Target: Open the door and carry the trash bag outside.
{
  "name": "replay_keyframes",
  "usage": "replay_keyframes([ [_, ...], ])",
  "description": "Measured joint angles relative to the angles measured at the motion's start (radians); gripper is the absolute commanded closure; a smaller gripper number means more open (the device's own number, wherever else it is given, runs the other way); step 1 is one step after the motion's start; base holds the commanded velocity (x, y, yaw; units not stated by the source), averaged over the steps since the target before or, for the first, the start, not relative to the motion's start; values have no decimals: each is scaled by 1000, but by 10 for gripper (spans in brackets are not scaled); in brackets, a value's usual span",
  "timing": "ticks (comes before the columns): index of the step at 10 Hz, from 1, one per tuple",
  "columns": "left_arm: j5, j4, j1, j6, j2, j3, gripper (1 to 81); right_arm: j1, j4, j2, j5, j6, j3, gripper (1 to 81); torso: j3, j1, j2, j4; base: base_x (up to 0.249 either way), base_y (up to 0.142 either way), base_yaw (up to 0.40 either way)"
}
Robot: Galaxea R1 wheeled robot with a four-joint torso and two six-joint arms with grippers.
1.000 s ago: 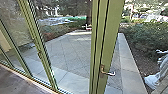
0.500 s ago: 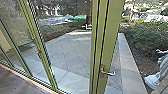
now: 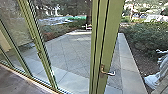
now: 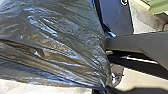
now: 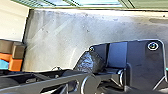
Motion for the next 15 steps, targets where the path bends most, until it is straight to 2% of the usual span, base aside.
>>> replay_keyframes([
  [2,0,0,0,0,0,0,811,85,90,-59,-26,0,48,10,0,0,0,0,0,0,0],
  [5,0,0,0,0,3,0,811,253,226,-108,-122,0,83,10,0,0,0,0,0,0,0],
  [9,0,-1,0,0,5,-1,811,514,372,-161,-314,16,92,10,-1,0,0,0,0,0,0],
  [12,0,-2,0,0,9,-1,811,671,410,-169,-463,82,52,10,-1,0,0,0,0,0,0],
  [15,0,-2,0,0,9,-1,811,803,412,-163,-595,167,-9,10,-1,0,0,0,0,0,0],
])
